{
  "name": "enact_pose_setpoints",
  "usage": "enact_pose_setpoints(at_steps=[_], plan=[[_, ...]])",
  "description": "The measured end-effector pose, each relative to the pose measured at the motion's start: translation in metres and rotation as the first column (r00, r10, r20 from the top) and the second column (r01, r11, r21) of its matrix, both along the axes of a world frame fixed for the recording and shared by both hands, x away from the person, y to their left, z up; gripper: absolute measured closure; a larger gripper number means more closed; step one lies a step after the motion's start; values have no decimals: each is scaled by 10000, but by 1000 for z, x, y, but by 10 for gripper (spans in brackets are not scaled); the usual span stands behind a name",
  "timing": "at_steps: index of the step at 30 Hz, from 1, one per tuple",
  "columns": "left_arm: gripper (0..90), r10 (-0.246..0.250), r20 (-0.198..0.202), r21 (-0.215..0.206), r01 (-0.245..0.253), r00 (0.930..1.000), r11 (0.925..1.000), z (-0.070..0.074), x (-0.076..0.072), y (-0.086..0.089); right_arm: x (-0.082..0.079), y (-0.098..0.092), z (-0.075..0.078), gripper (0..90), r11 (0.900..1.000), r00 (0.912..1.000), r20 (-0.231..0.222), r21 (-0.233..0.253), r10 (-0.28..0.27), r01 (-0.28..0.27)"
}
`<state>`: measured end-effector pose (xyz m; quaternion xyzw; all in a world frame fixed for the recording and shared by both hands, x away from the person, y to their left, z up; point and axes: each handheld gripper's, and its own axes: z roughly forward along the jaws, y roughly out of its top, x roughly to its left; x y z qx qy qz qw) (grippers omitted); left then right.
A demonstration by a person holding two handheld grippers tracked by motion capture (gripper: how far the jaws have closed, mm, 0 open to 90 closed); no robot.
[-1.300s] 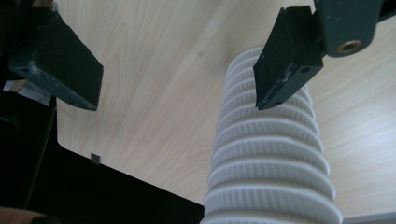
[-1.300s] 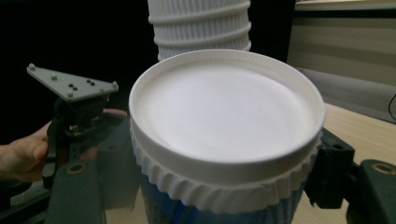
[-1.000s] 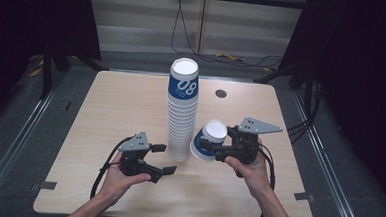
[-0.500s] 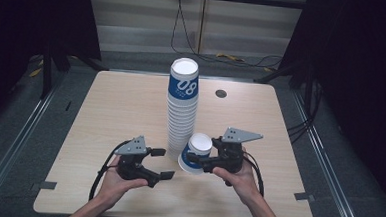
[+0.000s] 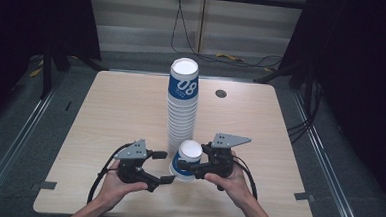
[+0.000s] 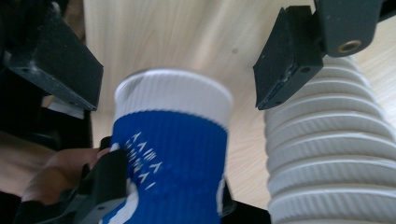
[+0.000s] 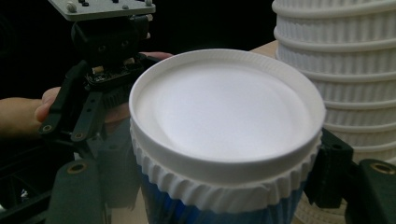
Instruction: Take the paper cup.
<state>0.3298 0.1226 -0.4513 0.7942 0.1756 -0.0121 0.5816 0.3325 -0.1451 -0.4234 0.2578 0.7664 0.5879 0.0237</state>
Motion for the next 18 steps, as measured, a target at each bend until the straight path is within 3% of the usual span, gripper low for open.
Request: enact_pose_setpoints(at_steps=[7, 18], plan=[[157, -53, -272, -87, 51, 9996, 9999, -7, 1, -3, 0, 13, -6, 277, 9998, 9998, -99, 76, 200, -200], [155, -36, -247, -108, 33, 9997, 9999, -8, 2, -8, -2, 18, -6, 279, 9985, 9998, 121, 516, 151, -157]])
